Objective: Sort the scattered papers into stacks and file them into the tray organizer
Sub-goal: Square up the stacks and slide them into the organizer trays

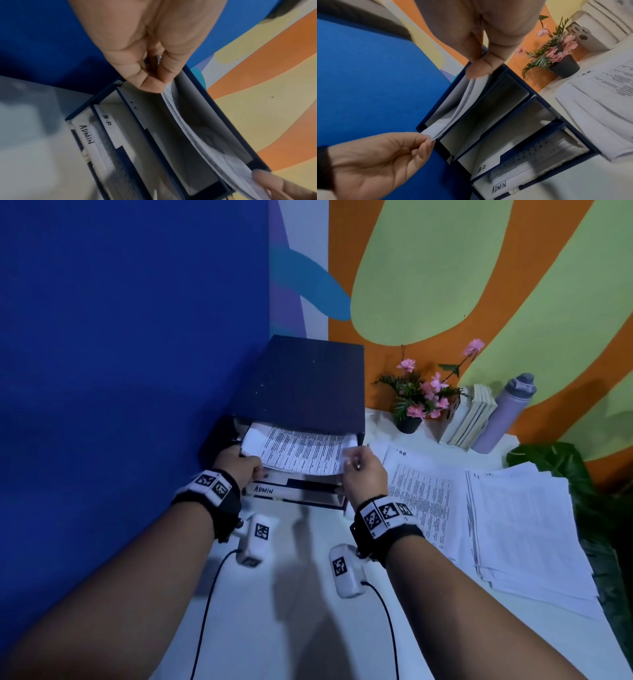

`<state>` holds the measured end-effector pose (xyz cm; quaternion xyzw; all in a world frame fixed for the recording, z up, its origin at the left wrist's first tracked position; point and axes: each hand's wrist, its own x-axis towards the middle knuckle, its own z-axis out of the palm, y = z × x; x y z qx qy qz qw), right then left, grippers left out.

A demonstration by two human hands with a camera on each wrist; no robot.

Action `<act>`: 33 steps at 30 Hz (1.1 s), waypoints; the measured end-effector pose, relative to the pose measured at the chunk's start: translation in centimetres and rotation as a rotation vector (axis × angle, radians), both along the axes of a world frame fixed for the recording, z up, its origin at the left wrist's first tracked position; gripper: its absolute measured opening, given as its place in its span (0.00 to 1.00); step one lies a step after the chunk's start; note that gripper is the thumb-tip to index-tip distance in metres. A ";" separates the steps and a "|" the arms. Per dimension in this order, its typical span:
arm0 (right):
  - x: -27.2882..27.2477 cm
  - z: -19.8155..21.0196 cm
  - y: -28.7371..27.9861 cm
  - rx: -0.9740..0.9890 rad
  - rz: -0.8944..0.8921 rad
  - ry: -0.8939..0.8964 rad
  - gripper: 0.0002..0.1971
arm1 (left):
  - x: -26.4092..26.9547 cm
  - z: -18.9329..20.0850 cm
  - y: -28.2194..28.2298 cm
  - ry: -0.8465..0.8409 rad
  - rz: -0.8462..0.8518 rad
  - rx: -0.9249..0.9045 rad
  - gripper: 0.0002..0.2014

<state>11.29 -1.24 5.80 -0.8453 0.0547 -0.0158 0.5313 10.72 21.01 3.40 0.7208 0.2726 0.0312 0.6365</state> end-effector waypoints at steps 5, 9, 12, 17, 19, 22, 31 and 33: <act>3.0 -1.6 1.3 0.074 0.036 0.067 0.18 | 3.8 -0.1 1.1 0.023 0.027 -0.014 0.04; 2.3 0.6 2.3 0.077 0.048 0.063 0.17 | 4.2 2.1 0.4 0.073 -0.056 0.153 0.10; 2.8 0.8 2.6 -0.013 0.052 0.054 0.15 | 4.3 2.8 0.2 0.132 -0.137 0.301 0.15; 1.4 0.4 2.7 -0.236 0.049 -0.184 0.14 | 4.7 3.9 -0.4 0.167 -0.083 0.355 0.14; -0.1 -0.5 2.3 -0.300 0.054 -0.326 0.13 | 4.2 4.5 -1.2 0.152 -0.100 0.448 0.18; -0.8 -1.8 1.9 -0.419 0.179 -0.211 0.16 | 4.0 4.6 -1.9 0.127 -0.049 0.290 0.20; 1.4 -0.3 1.2 -0.343 0.120 -0.273 0.17 | 3.2 1.8 -2.4 -0.086 0.223 -0.055 0.05; 1.6 0.3 0.8 -0.400 0.142 -0.270 0.24 | 3.3 1.9 -2.2 -0.091 0.261 -0.076 0.06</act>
